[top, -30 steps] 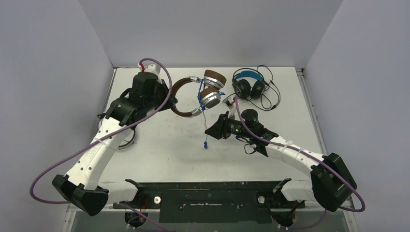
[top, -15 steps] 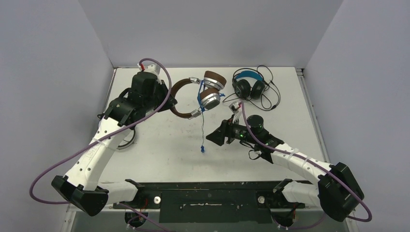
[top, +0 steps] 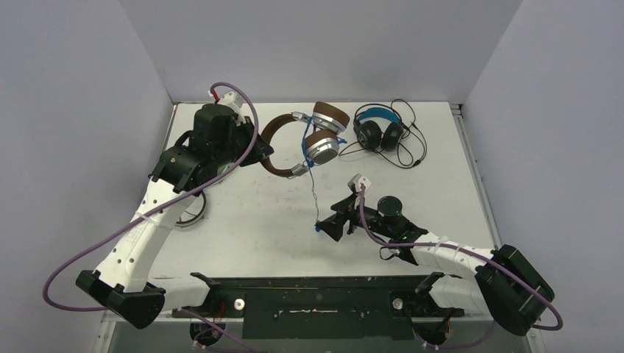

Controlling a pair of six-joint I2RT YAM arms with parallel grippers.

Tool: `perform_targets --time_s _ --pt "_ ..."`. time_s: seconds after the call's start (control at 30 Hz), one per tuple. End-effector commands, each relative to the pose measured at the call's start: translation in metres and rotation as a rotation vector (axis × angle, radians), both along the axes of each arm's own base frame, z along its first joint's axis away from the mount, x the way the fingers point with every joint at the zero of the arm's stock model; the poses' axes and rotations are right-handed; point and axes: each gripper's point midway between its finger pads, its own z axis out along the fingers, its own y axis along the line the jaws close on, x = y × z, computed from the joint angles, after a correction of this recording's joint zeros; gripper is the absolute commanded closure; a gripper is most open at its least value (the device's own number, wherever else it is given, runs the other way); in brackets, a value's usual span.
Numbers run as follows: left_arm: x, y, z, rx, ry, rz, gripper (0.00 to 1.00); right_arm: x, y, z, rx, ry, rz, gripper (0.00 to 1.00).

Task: Wrap the headphones
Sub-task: Wrap the headphones cable around the headphones.

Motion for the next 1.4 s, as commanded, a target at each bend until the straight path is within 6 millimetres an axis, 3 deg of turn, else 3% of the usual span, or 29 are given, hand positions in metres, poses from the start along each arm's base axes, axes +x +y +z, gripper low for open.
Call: perform_targets --time_s 0.0,0.2,0.43,0.57,0.7,0.83,1.0,1.17,1.37 --pt "0.0 -0.01 0.046 -0.105 -0.097 -0.039 1.0 0.018 0.017 0.038 0.057 -0.231 0.009 0.15" --pt "-0.001 -0.012 0.052 -0.107 -0.099 -0.054 1.0 0.032 0.039 0.045 0.043 -0.291 0.045 0.27" --pt "0.0 -0.012 0.056 -0.108 -0.099 -0.05 1.0 0.027 0.061 0.04 0.051 -0.294 0.112 0.43" --pt "0.0 -0.014 0.06 -0.116 -0.102 -0.056 1.0 0.026 0.065 0.033 0.049 -0.282 0.124 0.64" --pt "0.0 -0.013 0.063 -0.118 -0.107 -0.056 1.0 0.024 0.064 0.026 0.045 -0.264 0.122 0.78" --pt "-0.001 -0.013 0.062 -0.116 -0.104 -0.057 1.0 0.024 0.06 0.022 0.043 -0.249 0.103 1.0" --pt "-0.005 -0.014 0.057 -0.101 -0.107 -0.086 1.0 0.03 0.047 0.022 0.043 -0.23 0.045 1.0" --pt "-0.022 -0.026 0.055 -0.095 -0.157 -0.247 1.0 0.049 0.019 0.026 0.117 -0.149 -0.001 1.0" --pt "-0.042 -0.034 0.032 -0.051 -0.202 -0.419 1.0 0.076 -0.003 0.034 0.122 -0.083 -0.048 1.0"
